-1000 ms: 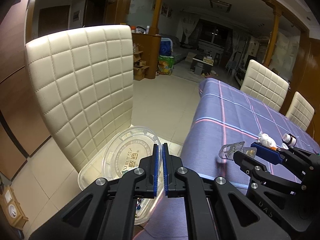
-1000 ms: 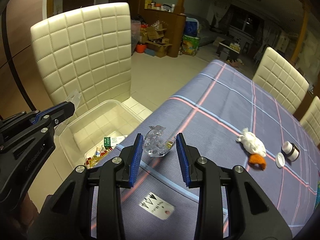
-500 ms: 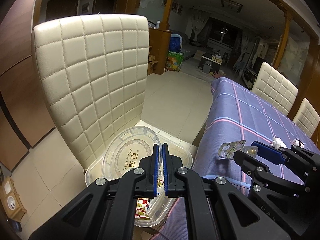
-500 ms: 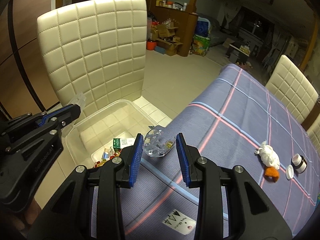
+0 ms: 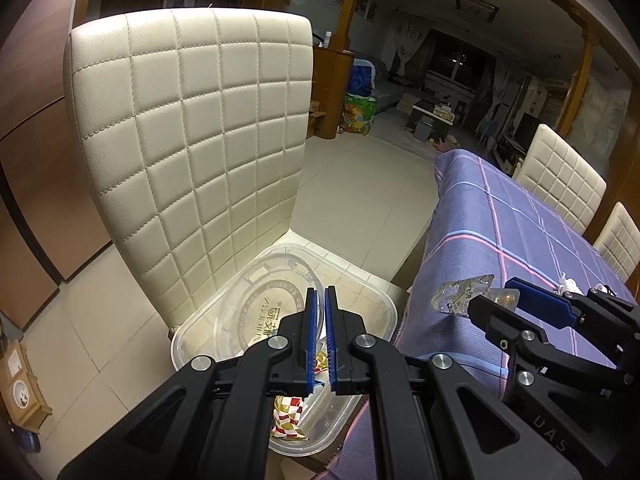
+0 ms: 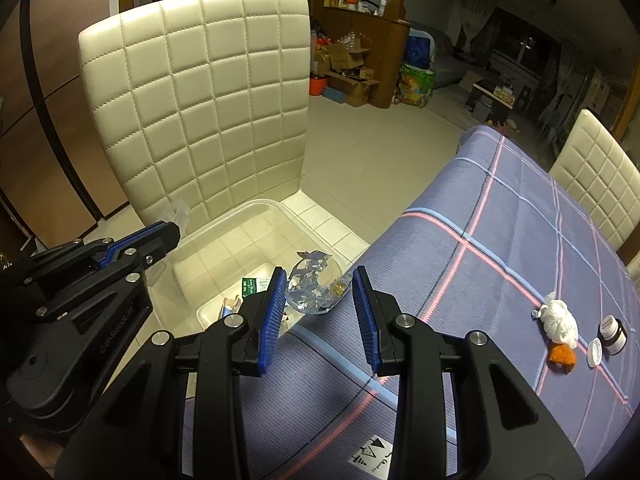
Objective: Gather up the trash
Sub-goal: 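Carry lid and blister pack to the bin and open both tools to drop them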
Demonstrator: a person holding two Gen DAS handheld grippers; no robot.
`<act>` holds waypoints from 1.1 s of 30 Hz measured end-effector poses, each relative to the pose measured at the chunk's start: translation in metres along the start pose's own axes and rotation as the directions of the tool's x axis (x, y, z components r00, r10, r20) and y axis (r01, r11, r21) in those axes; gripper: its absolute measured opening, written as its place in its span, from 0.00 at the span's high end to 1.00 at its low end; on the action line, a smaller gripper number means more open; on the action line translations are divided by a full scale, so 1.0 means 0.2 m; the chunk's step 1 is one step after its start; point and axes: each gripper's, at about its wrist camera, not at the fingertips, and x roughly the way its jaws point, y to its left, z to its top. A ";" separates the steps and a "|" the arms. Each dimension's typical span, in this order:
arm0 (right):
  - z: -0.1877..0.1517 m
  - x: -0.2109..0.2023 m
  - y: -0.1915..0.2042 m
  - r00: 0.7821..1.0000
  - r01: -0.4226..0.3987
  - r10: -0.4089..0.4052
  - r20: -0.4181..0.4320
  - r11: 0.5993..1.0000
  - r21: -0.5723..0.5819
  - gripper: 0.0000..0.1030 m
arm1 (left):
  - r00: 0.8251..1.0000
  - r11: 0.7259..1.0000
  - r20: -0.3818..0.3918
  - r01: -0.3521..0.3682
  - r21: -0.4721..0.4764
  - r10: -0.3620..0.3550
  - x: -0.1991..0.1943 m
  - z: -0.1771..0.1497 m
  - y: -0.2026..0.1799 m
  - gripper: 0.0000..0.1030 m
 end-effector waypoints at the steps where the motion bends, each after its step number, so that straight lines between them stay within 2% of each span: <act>1: 0.00 0.00 0.00 1.000 -0.002 0.002 0.001 1.000 -0.001 0.65 | 1.000 1.000 -0.005 0.001 -0.002 -0.001 0.01 0.00 0.00 0.95; 9: 0.02 0.01 0.01 1.000 -0.005 0.005 0.005 1.000 0.000 0.65 | 1.000 1.000 -0.028 0.003 -0.004 -0.003 0.04 0.00 0.00 0.95; 14: 0.02 0.03 -0.01 1.000 -0.002 0.002 -0.004 1.000 0.012 0.65 | 1.000 1.000 -0.013 -0.007 0.019 0.008 0.04 0.00 -0.01 0.95; 19: 0.03 0.04 -0.02 1.000 0.002 -0.002 -0.006 1.000 0.019 0.65 | 0.999 1.000 -0.043 0.025 0.012 -0.025 0.05 0.00 -0.01 0.94; 20: 0.02 0.04 -0.02 1.000 0.002 -0.001 -0.007 1.000 0.021 0.65 | 0.998 0.999 -0.060 0.032 -0.002 -0.032 0.06 -0.01 0.00 0.86; 21: 0.02 0.04 -0.02 1.000 0.001 0.000 -0.009 1.000 0.025 0.65 | 0.997 0.999 -0.070 0.035 -0.014 -0.036 0.07 -0.01 0.02 0.65; 23: 0.02 0.05 -0.02 1.000 -0.003 0.003 -0.013 1.000 0.027 0.65 | 0.998 0.999 -0.050 0.019 -0.043 -0.021 0.06 -0.01 0.05 0.29; 24: 0.02 0.04 -0.02 1.000 0.001 -0.001 -0.011 1.000 0.029 0.65 | 1.000 0.999 -0.029 0.010 -0.050 -0.012 0.05 -0.01 0.06 0.25; 26: 0.02 0.04 -0.03 1.000 0.001 -0.001 -0.013 1.000 0.028 0.65 | 1.000 0.999 -0.005 0.012 -0.048 -0.012 0.02 0.00 0.07 0.23; 33: 0.02 0.05 -0.02 1.000 0.004 -0.003 -0.016 1.000 0.028 0.65 | 0.999 0.997 0.007 -0.042 -0.060 0.042 0.01 0.01 0.12 0.22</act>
